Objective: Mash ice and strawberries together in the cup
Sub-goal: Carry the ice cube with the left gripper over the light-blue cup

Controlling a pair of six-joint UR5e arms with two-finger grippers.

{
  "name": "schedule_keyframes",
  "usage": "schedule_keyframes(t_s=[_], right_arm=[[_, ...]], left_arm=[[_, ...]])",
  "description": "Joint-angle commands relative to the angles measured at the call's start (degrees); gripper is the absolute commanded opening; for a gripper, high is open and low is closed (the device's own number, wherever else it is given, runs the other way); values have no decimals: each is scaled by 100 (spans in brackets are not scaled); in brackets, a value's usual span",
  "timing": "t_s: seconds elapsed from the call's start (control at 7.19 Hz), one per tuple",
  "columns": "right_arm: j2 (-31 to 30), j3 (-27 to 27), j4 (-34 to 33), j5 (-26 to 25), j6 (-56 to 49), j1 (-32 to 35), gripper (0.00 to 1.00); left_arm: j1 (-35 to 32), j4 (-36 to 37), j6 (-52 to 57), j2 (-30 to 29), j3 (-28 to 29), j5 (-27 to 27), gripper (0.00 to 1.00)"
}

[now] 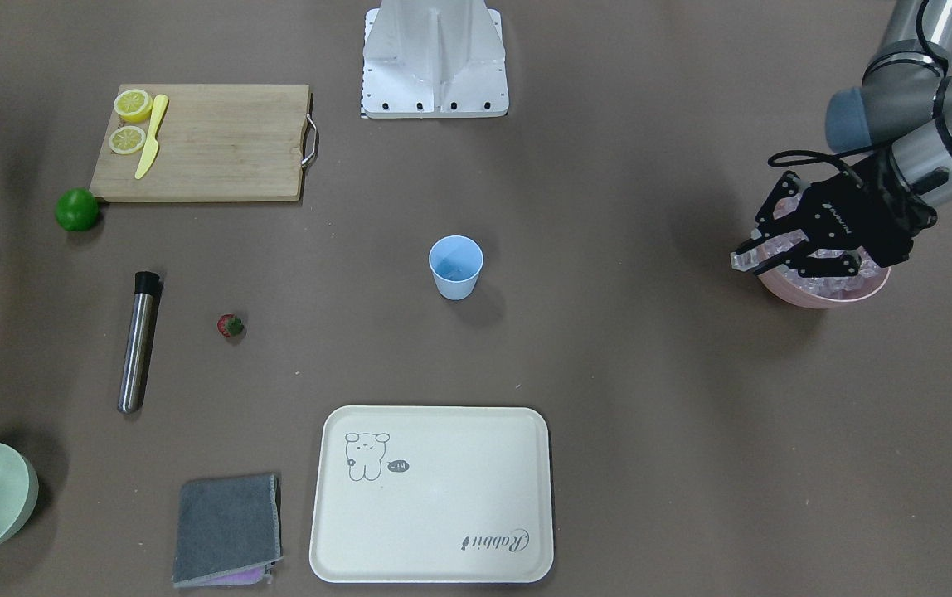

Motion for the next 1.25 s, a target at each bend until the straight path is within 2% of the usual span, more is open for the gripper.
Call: schedule_keyframes(t_s=[0.0,0.28,0.56,0.97,1.11], right_arm=[[-33,24,-1,0,-7,4,100],[-42,-11,-1,0,-7,-5,100],[-121,7,-1,8,-16,-5,100],[-156,85,-1,26,-7,-5,100],[-130,33,-1,261,2,-5,100]], left_arm=[[385,-11,-1060,-567,-121,88,0],[963,-20,-1755,-955,-208,866,0],[1675,-20,-2363,-1280,-253,1999,0],[2336,-29,-2603,-1369,-341,2951,0],[2416,-29,-2611,-1361,-324,2997,0]])
